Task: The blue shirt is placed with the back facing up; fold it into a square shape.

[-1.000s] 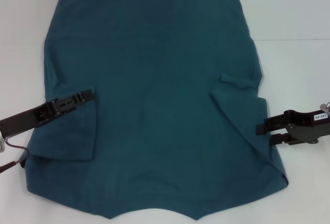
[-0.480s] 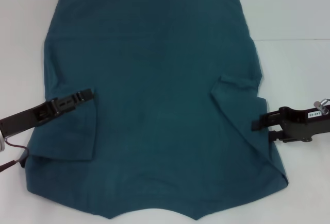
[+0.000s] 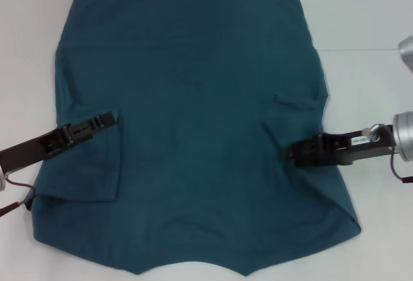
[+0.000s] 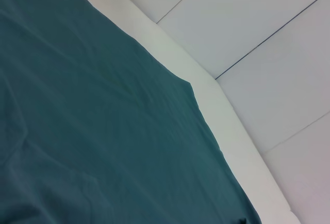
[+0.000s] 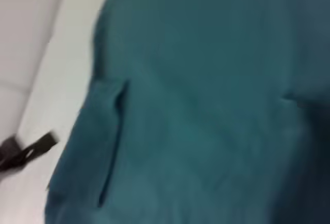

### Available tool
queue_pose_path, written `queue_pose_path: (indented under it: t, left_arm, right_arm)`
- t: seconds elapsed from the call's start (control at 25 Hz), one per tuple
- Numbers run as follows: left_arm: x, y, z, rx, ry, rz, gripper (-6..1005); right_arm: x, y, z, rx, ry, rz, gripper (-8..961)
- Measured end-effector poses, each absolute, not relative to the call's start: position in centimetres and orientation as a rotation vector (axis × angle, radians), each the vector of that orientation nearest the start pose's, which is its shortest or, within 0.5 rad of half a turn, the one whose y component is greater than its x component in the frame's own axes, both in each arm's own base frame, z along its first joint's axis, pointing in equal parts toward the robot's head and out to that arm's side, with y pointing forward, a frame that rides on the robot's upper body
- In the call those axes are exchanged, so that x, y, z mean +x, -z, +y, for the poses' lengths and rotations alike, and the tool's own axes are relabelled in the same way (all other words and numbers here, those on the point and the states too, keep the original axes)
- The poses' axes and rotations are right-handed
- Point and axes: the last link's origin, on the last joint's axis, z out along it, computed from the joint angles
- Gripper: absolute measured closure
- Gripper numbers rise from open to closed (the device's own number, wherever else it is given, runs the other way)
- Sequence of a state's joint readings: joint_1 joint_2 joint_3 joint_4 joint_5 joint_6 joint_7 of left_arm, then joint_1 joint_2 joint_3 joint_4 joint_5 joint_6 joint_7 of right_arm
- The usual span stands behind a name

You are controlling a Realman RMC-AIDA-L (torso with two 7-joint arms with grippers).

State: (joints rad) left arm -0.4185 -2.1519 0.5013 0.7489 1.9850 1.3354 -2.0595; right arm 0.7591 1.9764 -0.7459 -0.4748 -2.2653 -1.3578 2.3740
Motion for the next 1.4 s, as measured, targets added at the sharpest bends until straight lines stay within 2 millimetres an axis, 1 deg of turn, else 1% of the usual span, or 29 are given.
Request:
queue_pose_path:
  t: [0.08,0.2,0.32,0.4,0.48,0.64,0.68,0.72,0.76,0.84,1.0,1.24,1.4]
  left_arm:
    - [-31.6,-2.2,32.8,-1.984,0.92,-1.607,52]
    - [-31.6,-2.2,32.8,-1.981,0.921,-1.607,52]
    - [-31.7,-2.3,32.8,-1.974,0.926,-1.612,51]
    - [-31.7,-2.4,32.7,-1.966,0.938,-1.625,51]
    - [-31.8,-2.7,32.6,-1.945,0.955,-1.665,51]
    - [-32.6,-3.9,31.7,-1.881,0.937,-1.831,51]
    - [-32.6,-3.9,31.7,-1.881,0.937,-1.831,51]
    - [-32.9,-5.0,30.9,-1.87,0.911,-1.912,51]
    - [-33.0,-5.3,30.6,-1.866,0.906,-1.934,51]
    - [-33.3,-6.3,29.7,-1.855,0.873,-1.984,51]
    - [-34.3,-7.4,28.2,-1.794,0.812,-2.057,52]
    - [-36.2,-8.1,25.9,-1.685,0.771,-2.137,52]
    - [-36.8,-7.9,25.5,-1.677,0.717,-2.14,52]
  right_arm:
    - [25.1,1.1,38.0,-2.416,-0.316,1.81,339]
    - [25.0,0.8,38.0,-2.43,-0.294,1.797,340]
    - [25.6,-0.3,38.2,-2.375,-0.309,1.822,340]
    - [26.4,-1.5,38.3,-2.316,-0.332,1.853,340]
    - [27.1,-2.6,38.3,-2.273,-0.349,1.87,340]
    - [28.2,-4.8,38.1,-2.231,-0.379,1.884,340]
    - [28.4,-5.2,38.0,-2.229,-0.379,1.885,340]
    - [28.5,-5.5,38.0,-2.23,-0.378,1.884,340]
    - [28.6,-5.8,37.9,-2.23,-0.375,1.882,340]
    - [28.6,-6.1,37.8,-2.232,-0.369,1.879,339]
    - [28.8,-6.3,37.8,-2.23,-0.364,1.878,339]
    - [28.8,-6.3,37.7,-2.228,-0.363,1.881,339]
    - [28.7,-6.4,37.8,-2.227,-0.364,1.883,339]
